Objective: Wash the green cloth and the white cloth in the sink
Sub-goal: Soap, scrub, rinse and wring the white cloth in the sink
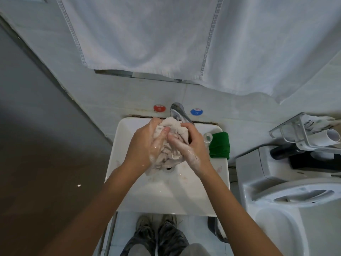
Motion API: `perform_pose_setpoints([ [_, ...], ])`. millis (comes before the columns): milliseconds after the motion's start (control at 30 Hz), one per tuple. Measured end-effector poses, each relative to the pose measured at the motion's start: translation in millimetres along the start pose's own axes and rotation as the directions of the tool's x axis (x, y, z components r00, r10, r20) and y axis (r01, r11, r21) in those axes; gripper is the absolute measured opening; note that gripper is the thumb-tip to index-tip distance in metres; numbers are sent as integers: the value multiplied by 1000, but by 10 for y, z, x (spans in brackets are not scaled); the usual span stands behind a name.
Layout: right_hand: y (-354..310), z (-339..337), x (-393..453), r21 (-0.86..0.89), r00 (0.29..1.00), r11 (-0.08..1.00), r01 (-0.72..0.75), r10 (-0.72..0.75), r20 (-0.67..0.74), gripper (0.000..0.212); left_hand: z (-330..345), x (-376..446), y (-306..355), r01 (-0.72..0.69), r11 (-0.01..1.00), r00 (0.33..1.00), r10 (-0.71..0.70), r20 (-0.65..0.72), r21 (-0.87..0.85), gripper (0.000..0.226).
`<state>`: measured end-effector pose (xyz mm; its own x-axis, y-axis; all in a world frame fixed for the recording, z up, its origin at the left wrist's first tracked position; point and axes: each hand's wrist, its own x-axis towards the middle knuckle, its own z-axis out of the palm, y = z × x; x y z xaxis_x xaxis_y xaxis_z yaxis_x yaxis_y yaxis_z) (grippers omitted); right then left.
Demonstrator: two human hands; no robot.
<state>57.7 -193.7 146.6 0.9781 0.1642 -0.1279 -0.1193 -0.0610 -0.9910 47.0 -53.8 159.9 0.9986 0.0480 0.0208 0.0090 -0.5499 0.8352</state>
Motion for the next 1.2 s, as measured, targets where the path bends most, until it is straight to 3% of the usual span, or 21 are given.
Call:
perform_pose_setpoints([
  [67, 96, 21, -42, 54, 996, 995, -85, 84, 29, 44, 19, 7, -6, 50, 990, 994, -62, -94, -128, 8],
  [133, 189, 30, -65, 65, 986, 985, -158, 154, 58, 53, 25, 5, -11, 64, 979, 982, -97, -161, -195, 13],
  [233, 277, -12, -73, 9, 976, 980, -198, 196, 92, 40, 30, -10, -28, 47, 975, 979, -88, -182, -218, 6],
  [367, 278, -73, -53, -206, 970, 960, -188, 214, 112, 24, 22, -34, -74, 51, 980, 976, -90, -197, -194, 6],
  [600, 176, -180, 4, -409, 978, 912, -40, 119, 170, 18, -23, -41, -230, 141, 989, 962, -148, -230, -48, 5],
  [667, 194, -199, 4, -372, 980, 928, -17, 88, 176, 17, -54, -27, -251, 150, 988, 961, -151, -232, -24, 7],
  [733, 194, -199, -13, -279, 985, 960, 8, 40, 166, 30, -77, -21, -250, 159, 987, 962, -152, -226, 11, 11],
  [833, 193, -162, -33, -117, 997, 993, 32, -22, 79, 38, -26, -33, -222, 183, 979, 966, -163, -201, 88, 26],
  [1000, 87, 63, -9, 211, 998, 977, -11, 23, -55, 11, 147, -62, -125, 123, 989, 985, -132, -112, -77, 39],
  [1100, 29, 172, 94, 160, 974, 985, -59, 91, -205, 25, 180, -105, -52, 50, 999, 993, -47, -108, 20, 46],
  [1200, -17, 237, 203, 157, 937, 986, -60, 110, -330, 33, 252, -103, 72, 77, 997, 981, -72, -179, 21, 40],
])
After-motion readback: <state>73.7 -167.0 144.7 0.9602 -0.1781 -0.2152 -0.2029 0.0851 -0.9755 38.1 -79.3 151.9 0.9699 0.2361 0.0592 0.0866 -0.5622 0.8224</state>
